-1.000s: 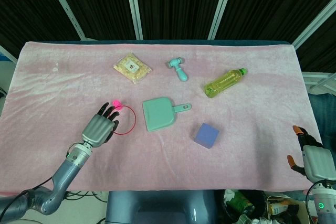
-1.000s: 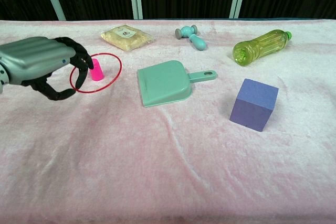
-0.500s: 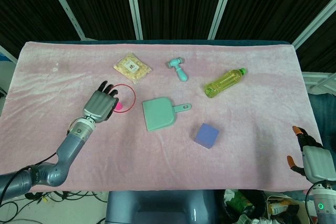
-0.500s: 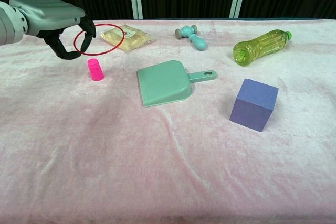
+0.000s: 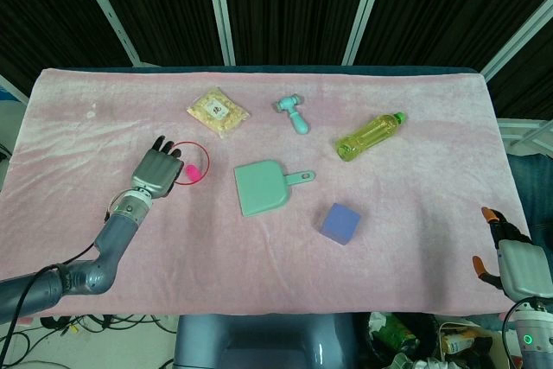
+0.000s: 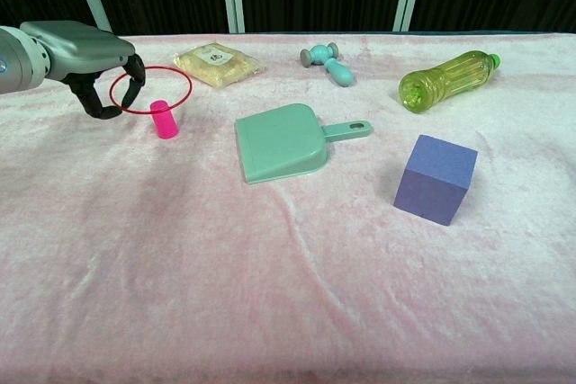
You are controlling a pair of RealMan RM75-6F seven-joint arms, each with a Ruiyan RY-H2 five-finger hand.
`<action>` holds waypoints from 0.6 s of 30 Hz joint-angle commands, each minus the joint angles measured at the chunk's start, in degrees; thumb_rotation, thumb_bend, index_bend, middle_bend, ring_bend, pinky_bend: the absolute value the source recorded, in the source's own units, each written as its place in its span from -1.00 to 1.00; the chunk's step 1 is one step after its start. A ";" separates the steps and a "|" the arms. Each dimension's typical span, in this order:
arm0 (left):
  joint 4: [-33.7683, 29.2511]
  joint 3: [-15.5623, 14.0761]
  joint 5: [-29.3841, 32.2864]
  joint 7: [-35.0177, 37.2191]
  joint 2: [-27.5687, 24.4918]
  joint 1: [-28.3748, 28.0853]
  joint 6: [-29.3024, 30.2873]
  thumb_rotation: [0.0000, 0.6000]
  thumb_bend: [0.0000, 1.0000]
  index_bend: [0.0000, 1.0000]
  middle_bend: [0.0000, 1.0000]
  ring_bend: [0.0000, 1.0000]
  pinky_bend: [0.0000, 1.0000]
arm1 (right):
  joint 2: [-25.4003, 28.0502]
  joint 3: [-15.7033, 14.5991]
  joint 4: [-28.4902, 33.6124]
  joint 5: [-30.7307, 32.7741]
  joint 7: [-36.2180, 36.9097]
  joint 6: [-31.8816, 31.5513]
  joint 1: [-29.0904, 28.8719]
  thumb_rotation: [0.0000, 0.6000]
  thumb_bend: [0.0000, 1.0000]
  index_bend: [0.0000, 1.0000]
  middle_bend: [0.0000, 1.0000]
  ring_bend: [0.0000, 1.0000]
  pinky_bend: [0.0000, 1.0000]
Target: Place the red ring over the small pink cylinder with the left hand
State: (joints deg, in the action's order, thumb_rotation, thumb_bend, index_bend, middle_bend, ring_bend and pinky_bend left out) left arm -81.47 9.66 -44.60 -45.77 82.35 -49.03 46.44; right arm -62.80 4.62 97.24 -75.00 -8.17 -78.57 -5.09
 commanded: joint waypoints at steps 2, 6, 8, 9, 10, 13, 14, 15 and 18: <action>2.46 -1.18 -0.79 1.82 1.72 0.35 -0.39 1.00 -0.08 0.27 -0.55 -0.87 -0.94 | 0.03 0.08 0.01 0.16 0.07 -0.11 0.07 1.00 -0.42 -0.87 -0.84 -0.61 -0.36; 5.46 -1.67 -2.11 4.10 3.46 0.48 -0.50 1.00 -0.08 0.27 -0.56 -0.88 -0.94 | 0.06 0.11 0.01 0.30 0.16 -0.02 0.07 1.00 -0.42 -0.87 -0.84 -0.61 -0.36; 6.60 -1.63 -2.88 5.15 4.22 0.32 -0.52 1.00 -0.08 0.26 -0.56 -0.88 -0.94 | 0.05 0.09 0.04 0.23 0.11 -0.01 0.05 1.00 -0.42 -0.87 -0.84 -0.61 -0.36; 7.11 -1.61 -3.39 5.60 4.60 0.20 -0.46 1.00 -0.08 0.25 -0.56 -0.88 -0.94 | 0.04 0.08 0.04 0.21 0.10 -0.03 0.06 1.00 -0.42 -0.87 -0.84 -0.61 -0.36; 7.56 -1.62 -3.83 6.01 4.92 0.10 -0.46 1.00 -0.08 0.24 -0.56 -0.88 -0.94 | 0.04 0.09 0.05 0.21 0.09 -0.04 0.06 1.00 -0.42 -0.87 -0.84 -0.61 -0.36; 8.92 -1.89 -4.72 6.89 5.82 -0.30 -0.82 1.00 -0.09 0.20 -0.57 -0.90 -0.95 | 0.07 0.12 0.08 0.37 0.10 0.04 0.05 1.00 -0.42 -0.87 -0.84 -0.61 -0.36; 9.22 -2.03 -4.74 6.94 6.02 -0.43 -1.04 1.00 -0.12 0.16 -0.59 -0.91 -0.96 | 0.07 0.15 0.11 0.43 0.13 0.05 0.05 1.00 -0.42 -0.87 -0.84 -0.61 -0.36; 9.43 -2.17 -4.59 6.92 6.15 -0.56 -1.31 1.00 -0.18 0.10 -0.60 -0.92 -0.97 | 0.08 0.16 0.12 0.46 0.14 0.05 0.06 1.00 -0.42 -0.87 -0.84 -0.61 -0.36; 9.44 -2.37 -3.90 6.69 6.27 -0.86 -1.66 1.00 -0.32 -0.05 -0.63 -0.93 -0.98 | 0.12 0.16 0.14 0.51 0.11 0.06 0.07 1.00 -0.42 -0.87 -0.84 -0.61 -0.36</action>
State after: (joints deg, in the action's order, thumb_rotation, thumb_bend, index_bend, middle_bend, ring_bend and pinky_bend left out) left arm -72.02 7.38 -48.69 -38.99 88.56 -49.76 44.88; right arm -62.68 4.78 97.38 -74.48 -8.05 -78.51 -5.02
